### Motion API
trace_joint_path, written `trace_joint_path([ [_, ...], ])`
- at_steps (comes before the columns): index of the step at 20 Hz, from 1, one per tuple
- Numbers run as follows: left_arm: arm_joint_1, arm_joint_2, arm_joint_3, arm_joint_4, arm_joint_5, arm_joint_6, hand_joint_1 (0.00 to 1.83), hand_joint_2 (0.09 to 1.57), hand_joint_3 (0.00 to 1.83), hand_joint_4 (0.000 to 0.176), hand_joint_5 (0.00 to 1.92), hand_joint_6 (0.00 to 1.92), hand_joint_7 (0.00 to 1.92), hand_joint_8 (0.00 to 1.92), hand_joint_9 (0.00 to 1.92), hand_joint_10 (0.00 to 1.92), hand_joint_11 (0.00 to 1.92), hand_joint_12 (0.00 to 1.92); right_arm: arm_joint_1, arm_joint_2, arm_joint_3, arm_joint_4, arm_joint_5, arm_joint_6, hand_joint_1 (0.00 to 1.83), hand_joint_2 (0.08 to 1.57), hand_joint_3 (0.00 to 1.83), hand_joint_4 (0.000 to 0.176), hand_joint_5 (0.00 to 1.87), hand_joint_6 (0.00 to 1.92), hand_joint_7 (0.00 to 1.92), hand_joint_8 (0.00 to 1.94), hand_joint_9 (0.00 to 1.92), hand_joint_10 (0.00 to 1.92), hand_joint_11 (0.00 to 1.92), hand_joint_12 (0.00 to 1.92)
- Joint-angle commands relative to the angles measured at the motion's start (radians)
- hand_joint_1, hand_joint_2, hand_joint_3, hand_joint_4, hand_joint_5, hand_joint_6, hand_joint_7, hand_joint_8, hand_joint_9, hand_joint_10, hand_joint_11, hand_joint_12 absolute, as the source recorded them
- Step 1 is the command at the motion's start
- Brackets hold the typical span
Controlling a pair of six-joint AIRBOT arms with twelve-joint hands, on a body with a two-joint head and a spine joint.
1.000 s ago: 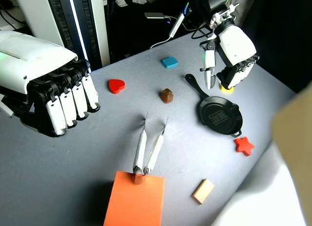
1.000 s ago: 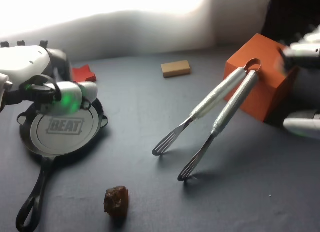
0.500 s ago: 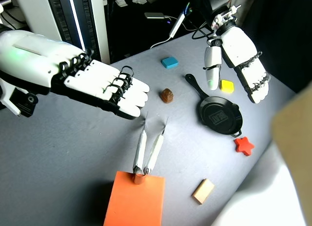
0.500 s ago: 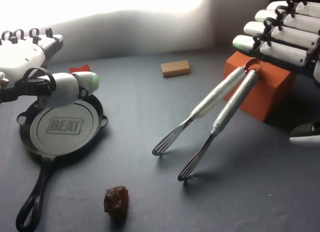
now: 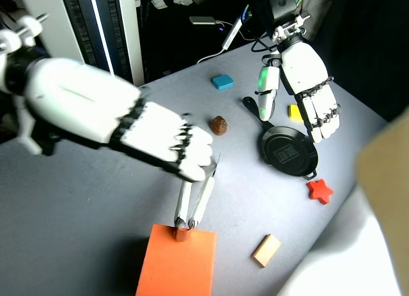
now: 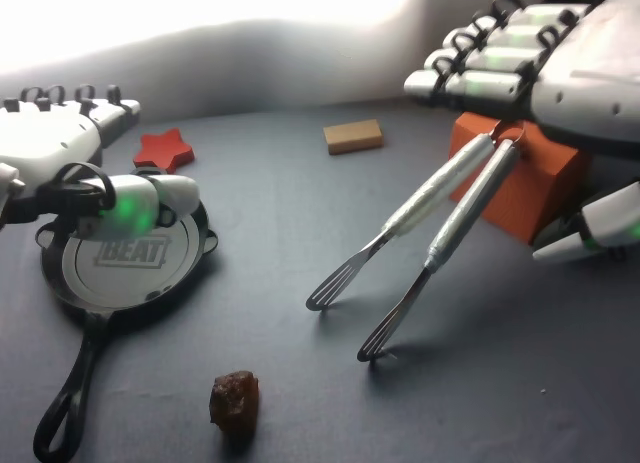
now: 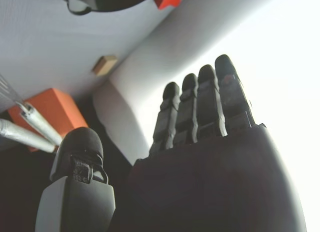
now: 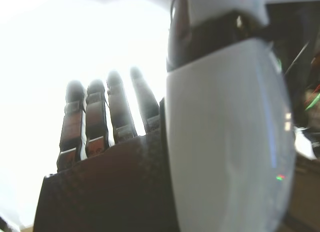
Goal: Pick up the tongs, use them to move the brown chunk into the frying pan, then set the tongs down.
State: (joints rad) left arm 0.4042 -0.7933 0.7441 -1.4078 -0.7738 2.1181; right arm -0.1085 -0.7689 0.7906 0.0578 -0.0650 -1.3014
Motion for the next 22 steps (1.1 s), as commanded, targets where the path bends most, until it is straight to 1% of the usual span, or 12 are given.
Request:
trace_joint_path([
  [1,-0.003,0.009,0.007,0.064,-0.058,-0.022,0.04,1.25,0.00,0.020,0.05,0.00,0.07,0.00,0.08,0.02,0.00,0.45,0.020,-0.008,0.012,0.003,0.066,0.001,0.90,0.87,0.00,0.000,0.01,0.00,0.06,0.01,0.04,0.01,0.00,0.21],
  [2,0.000,0.010,0.009,0.077,-0.056,-0.048,0.01,1.25,0.00,0.015,0.07,0.01,0.08,0.00,0.07,0.02,0.00,0.39,0.033,-0.033,0.035,0.003,0.041,0.000,0.95,0.86,0.00,0.000,0.01,0.00,0.06,0.00,0.05,0.01,0.00,0.25],
  [4,0.004,0.009,0.010,0.118,-0.056,-0.078,0.00,1.24,0.00,0.011,0.08,0.01,0.10,0.00,0.09,0.02,0.00,0.44,0.051,-0.074,0.078,0.003,-0.012,0.003,0.96,0.83,0.00,0.000,0.01,0.00,0.06,0.00,0.04,0.01,0.00,0.26],
  [6,0.018,0.011,0.004,0.172,-0.052,-0.119,0.00,1.23,0.00,0.021,0.09,0.01,0.09,0.00,0.10,0.02,0.00,0.53,0.054,-0.107,0.113,-0.002,-0.037,-0.008,0.93,0.84,0.00,0.000,0.00,0.00,0.06,0.00,0.05,0.01,0.00,0.31],
  [10,0.055,0.013,-0.015,0.184,-0.056,-0.150,0.00,1.26,0.01,0.029,0.09,0.01,0.12,0.01,0.10,0.02,0.00,0.51,0.071,-0.167,0.160,-0.060,-0.110,0.002,0.91,0.89,0.01,0.000,0.00,0.00,0.06,0.01,0.05,0.01,0.00,0.21],
  [12,0.076,0.011,-0.019,0.165,-0.102,-0.158,0.00,1.25,0.00,0.017,0.09,0.00,0.12,0.00,0.09,0.01,0.00,0.43,0.079,-0.208,0.190,-0.084,-0.172,0.003,0.87,0.89,0.01,0.000,0.00,0.00,0.05,0.00,0.04,0.00,0.00,0.23],
  [14,0.096,0.011,-0.015,0.154,-0.129,-0.161,0.07,1.26,0.00,0.006,0.12,0.01,0.14,0.01,0.12,0.02,0.00,0.45,0.079,-0.240,0.208,-0.131,-0.192,0.004,0.86,0.88,0.00,0.000,0.00,0.00,0.06,0.00,0.05,0.00,0.00,0.29],
  [16,0.115,0.011,-0.009,0.154,-0.136,-0.172,0.13,1.26,0.00,0.003,0.11,0.01,0.12,0.00,0.11,0.01,0.00,0.38,0.083,-0.279,0.229,-0.163,-0.225,0.004,0.90,0.86,0.00,0.000,0.00,0.00,0.07,0.00,0.06,0.00,0.00,0.31],
  [18,0.123,0.011,-0.009,0.154,-0.150,-0.180,0.14,1.26,0.00,0.009,0.11,0.00,0.12,0.00,0.11,0.01,0.00,0.37,0.088,-0.318,0.257,-0.164,-0.276,0.015,0.89,0.87,0.00,0.000,0.00,0.00,0.06,0.00,0.07,0.00,0.00,0.32],
  [19,0.124,0.011,-0.010,0.154,-0.150,-0.185,0.16,1.25,0.00,0.012,0.12,0.01,0.13,0.00,0.12,0.01,0.00,0.40,0.087,-0.338,0.269,-0.194,-0.289,0.017,0.89,0.88,0.00,0.000,0.00,0.00,0.05,0.00,0.06,0.00,0.00,0.29],
  [20,0.124,0.011,-0.010,0.154,-0.150,-0.185,0.17,1.25,0.00,0.001,0.12,0.01,0.14,0.00,0.13,0.02,0.00,0.40,0.082,-0.348,0.273,-0.221,-0.288,0.019,0.88,0.89,0.01,0.000,0.00,0.00,0.05,0.00,0.06,0.00,0.00,0.28],
  [22,0.124,0.011,-0.012,0.154,-0.145,-0.189,0.15,1.26,0.00,0.000,0.09,0.00,0.11,0.00,0.11,0.01,0.00,0.37,0.072,-0.378,0.280,-0.333,-0.304,0.081,0.91,0.90,0.01,0.000,0.00,0.00,0.05,0.00,0.06,0.00,0.00,0.26],
])
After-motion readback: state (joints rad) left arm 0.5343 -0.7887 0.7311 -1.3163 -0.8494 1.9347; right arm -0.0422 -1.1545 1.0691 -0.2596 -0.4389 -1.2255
